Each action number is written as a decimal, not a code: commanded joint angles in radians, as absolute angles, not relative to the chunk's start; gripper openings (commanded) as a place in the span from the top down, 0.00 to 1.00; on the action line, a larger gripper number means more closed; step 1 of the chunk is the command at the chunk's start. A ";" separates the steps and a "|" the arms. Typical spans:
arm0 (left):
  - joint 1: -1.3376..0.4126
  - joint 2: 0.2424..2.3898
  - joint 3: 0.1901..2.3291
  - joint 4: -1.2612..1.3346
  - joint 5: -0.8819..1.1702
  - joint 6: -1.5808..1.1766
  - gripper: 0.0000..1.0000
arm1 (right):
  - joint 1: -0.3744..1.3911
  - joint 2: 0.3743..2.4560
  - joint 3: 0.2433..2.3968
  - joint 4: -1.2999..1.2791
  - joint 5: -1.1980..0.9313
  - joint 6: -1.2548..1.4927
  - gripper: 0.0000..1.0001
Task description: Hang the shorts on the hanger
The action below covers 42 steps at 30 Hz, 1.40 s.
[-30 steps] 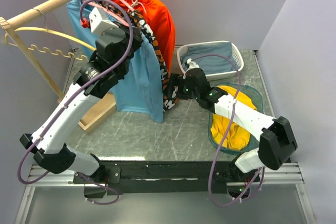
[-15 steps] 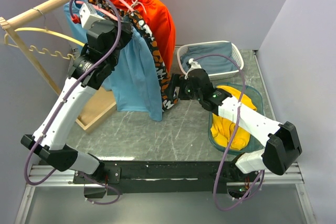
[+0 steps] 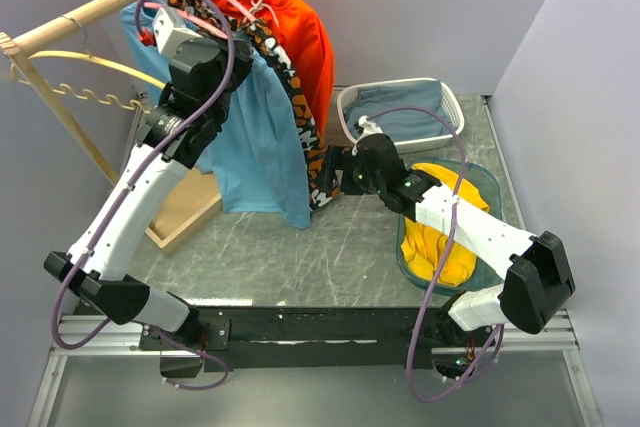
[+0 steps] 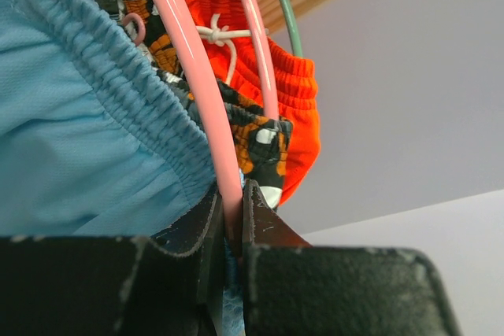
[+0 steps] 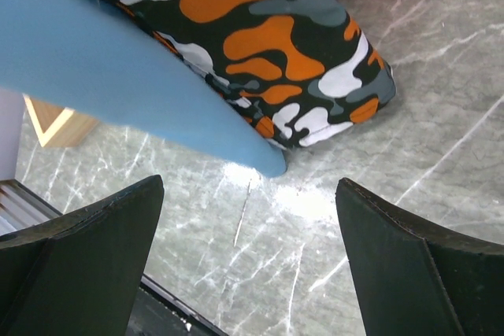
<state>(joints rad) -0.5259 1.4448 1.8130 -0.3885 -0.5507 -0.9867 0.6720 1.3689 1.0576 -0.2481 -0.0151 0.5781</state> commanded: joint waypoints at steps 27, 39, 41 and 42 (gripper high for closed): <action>-0.519 1.465 1.893 -0.192 -0.617 -0.825 0.99 | 0.746 1.388 1.175 -0.353 0.071 0.581 0.04; -0.413 1.503 1.910 -0.255 -0.488 -0.937 0.99 | 0.746 1.361 1.144 -0.357 0.083 0.574 0.04; -0.400 1.502 1.899 -0.252 -0.474 -0.946 0.99 | 0.746 1.358 1.140 -0.356 0.083 0.574 0.04; -0.397 1.500 1.895 -0.253 -0.466 -0.950 0.99 | 0.747 1.355 1.138 -0.354 0.083 0.572 0.04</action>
<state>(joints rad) -0.4145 1.5234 1.8698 -0.3424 -0.5167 -0.9474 0.7395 1.3834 1.1259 -0.3626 0.0639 0.5850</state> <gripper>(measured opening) 0.115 0.967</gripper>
